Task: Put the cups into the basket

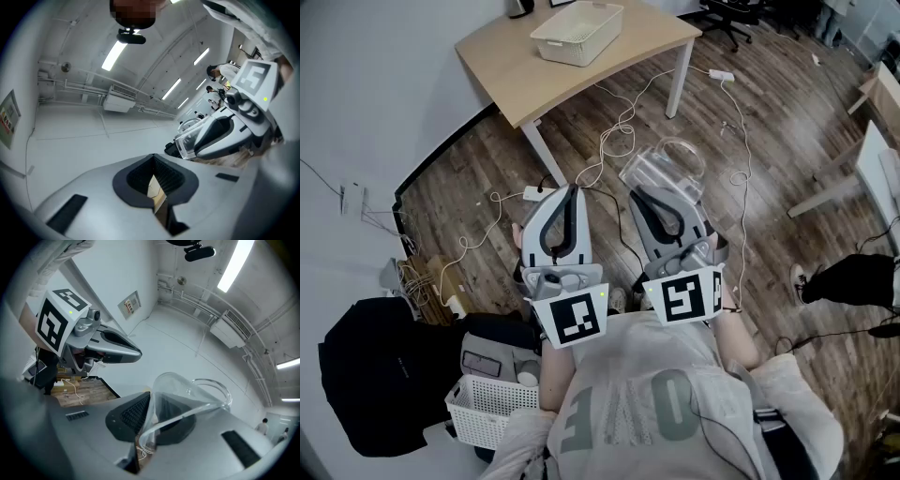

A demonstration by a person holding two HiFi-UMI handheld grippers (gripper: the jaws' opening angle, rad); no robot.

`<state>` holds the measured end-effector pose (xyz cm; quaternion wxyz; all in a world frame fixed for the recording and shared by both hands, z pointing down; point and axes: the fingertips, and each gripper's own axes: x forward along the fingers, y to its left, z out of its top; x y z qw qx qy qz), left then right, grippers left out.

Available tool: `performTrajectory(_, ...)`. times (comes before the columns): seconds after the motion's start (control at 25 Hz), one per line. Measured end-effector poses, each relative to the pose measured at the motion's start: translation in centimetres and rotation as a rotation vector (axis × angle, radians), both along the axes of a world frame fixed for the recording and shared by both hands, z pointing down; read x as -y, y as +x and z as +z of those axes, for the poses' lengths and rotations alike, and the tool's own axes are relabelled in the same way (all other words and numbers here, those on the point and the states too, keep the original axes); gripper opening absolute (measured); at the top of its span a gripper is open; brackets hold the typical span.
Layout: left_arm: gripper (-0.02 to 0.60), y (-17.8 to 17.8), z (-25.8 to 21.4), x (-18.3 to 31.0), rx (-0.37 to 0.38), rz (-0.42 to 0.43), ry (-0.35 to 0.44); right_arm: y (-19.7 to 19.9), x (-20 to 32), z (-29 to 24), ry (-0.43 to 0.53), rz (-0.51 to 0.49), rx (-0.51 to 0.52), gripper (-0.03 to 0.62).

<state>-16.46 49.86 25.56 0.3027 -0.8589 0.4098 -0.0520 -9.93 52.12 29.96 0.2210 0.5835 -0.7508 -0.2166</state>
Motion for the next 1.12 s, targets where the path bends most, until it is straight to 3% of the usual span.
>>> performTrajectory(0.12, 0.005, 1.0, 0.1, -0.1, 0.033, 0.025, 0.051, -0.1, 0.7, -0.2, 0.026, -0.018, -0.038, 0.025)
performTrajectory(0.52, 0.005, 1.7, 0.3, 0.1, 0.031, 0.035, 0.067, 0.0, 1.3, -0.1, 0.02, -0.048, -0.023, 0.025)
performTrajectory(0.96, 0.005, 4.4, 2.7, 2.2, 0.053, 0.006, 0.02, 2.9, 2.2, 2.7, -0.017, -0.066, -0.07, 0.025)
performTrajectory(1.12, 0.005, 4.4, 4.1, 2.9, 0.081, -0.065, -0.034, 4.7, 2.5, 3.2, -0.022, -0.082, -0.068, 0.025)
